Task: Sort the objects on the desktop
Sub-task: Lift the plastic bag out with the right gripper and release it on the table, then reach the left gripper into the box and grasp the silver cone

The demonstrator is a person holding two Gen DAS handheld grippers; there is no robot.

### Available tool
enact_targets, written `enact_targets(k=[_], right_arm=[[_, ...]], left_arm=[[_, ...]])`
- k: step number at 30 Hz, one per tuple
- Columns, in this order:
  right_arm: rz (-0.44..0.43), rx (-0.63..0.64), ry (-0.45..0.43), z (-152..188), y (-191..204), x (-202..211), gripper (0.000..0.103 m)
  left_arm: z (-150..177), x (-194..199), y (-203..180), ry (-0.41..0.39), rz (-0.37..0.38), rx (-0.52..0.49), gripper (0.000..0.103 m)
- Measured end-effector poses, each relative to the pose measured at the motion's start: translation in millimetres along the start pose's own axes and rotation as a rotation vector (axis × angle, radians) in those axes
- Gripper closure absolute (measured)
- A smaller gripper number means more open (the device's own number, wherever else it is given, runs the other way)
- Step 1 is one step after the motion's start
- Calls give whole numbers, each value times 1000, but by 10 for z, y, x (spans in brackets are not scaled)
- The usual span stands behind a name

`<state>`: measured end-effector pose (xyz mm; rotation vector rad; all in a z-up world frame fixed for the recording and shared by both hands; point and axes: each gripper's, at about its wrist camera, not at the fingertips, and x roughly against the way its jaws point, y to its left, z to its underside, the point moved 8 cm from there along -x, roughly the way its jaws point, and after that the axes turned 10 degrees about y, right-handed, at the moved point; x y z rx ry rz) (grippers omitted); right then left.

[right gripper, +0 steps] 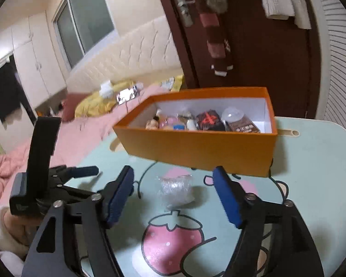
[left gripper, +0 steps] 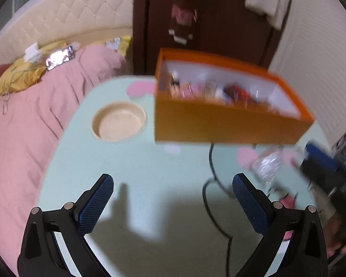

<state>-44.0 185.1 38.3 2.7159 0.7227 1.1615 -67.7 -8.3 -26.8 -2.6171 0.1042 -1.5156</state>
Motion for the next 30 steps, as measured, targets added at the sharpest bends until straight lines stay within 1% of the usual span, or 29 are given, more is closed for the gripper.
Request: enact_targets(k=[3, 5, 7, 8, 9, 11, 13, 15, 17, 19, 21, 22, 23, 26, 29, 30], right_arm=[[0, -17, -1, -17, -25, 18, 30], [-8, -41, 4, -24, -60, 17, 30], [-28, -74, 13, -25, -110, 10, 30], [-38, -90, 23, -18, -123, -3, 30], [-59, -121, 48, 5, -164, -18, 30], [-75, -153, 89, 54, -206, -69, 30], [-74, -153, 102, 66, -204, -91, 30], [-75, -146, 98, 70, -188, -77, 30], [-75, -148, 100, 71, -187, -85, 30], [-73, -155, 105, 74, -197, -94, 30], [-75, -159, 105, 78, -205, -90, 30], [-75, -162, 105, 81, -210, -88, 30], [-76, -164, 105, 83, -214, -85, 30], [-78, -170, 105, 91, -228, -78, 30], [-81, -177, 105, 99, -238, -73, 29], [-82, -179, 105, 103, -238, -73, 29]], left_arm=[[-249, 147, -10, -16, 10, -28, 0], [-472, 247, -106, -46, 15, -77, 0], [-661, 247, -238, -46, 27, -126, 1], [-751, 239, -307, -43, 34, -150, 3], [-837, 196, -381, -28, 39, -172, 7], [-984, 2, -537, 34, 50, -213, 26], [-1081, -177, -644, 79, 54, -242, 27], [-1154, -373, -731, 121, 38, -260, 31], [-1228, -563, -793, 159, 13, -274, 43], [-1305, -716, -806, 187, -22, -280, 45], [-1354, -845, -784, 220, -49, -272, 52], [-1371, -914, -766, 240, -57, -265, 58], [-1374, -958, -745, 255, -59, -259, 61], [-1381, -1057, -691, 275, -83, -255, 61], [-1400, -1102, -721, 271, -71, -257, 61], [-1392, -1131, -727, 284, -65, -258, 61]])
